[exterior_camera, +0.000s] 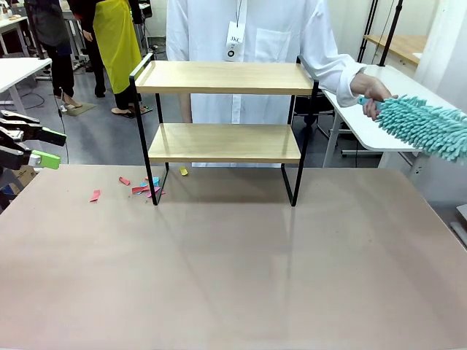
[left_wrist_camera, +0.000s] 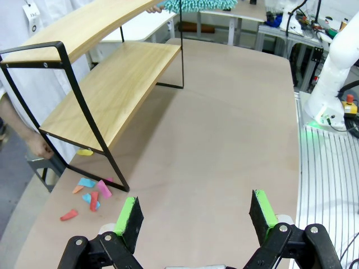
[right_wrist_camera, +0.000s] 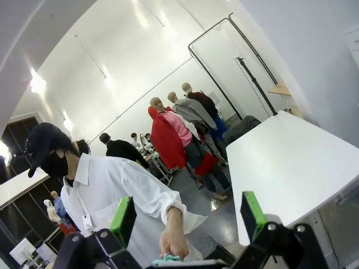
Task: Clean the shelf.
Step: Hand the Duster back to the human.
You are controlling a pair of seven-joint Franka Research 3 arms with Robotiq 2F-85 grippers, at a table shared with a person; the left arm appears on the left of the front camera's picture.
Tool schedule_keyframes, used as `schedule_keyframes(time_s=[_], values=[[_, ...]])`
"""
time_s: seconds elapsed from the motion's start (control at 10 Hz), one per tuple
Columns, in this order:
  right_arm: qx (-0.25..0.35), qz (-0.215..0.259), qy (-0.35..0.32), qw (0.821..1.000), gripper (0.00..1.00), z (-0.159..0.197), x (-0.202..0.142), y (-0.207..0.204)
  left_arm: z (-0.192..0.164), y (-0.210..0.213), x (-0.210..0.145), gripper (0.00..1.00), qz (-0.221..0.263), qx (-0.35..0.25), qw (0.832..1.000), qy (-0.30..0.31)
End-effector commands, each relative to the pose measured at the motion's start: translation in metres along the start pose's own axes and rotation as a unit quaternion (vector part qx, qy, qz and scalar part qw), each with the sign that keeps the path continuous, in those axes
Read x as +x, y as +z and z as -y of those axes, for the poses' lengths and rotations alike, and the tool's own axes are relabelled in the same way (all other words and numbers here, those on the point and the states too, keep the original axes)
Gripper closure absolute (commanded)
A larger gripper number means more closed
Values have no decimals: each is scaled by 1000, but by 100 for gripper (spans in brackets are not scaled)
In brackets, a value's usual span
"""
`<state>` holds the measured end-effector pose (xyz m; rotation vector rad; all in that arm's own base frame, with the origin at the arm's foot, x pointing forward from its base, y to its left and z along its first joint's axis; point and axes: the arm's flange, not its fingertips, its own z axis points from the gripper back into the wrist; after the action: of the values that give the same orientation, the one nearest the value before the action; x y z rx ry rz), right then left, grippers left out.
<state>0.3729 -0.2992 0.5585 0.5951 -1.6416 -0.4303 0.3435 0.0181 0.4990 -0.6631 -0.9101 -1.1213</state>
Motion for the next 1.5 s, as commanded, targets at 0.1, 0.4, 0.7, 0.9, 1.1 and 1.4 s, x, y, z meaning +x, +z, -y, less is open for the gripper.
schedule_keyframes(time_s=[0.1, 0.4, 0.7, 0.9, 1.1, 1.4], values=[[0, -1, 3, 1000, 0, -2, -3, 4, -1, -1, 1, 0, 16, -1, 1000, -2], [0, -1, 3, 1000, 0, -2, -3, 4, -1, -1, 1, 0, 16, -1, 1000, -2], [0, -1, 3, 1000, 0, -2, -3, 4, -1, -1, 1, 0, 16, -1, 1000, -2], [0, -1, 3, 1000, 0, -2, -3, 4, -1, -1, 1, 0, 16, -1, 1000, -2], [0, -1, 3, 1000, 0, -2, -3, 4, -1, -1, 1, 0, 16, -1, 1000, -2], [0, -1, 3, 1000, 0, -2, -3, 4, -1, -1, 1, 0, 16, -1, 1000, -2]])
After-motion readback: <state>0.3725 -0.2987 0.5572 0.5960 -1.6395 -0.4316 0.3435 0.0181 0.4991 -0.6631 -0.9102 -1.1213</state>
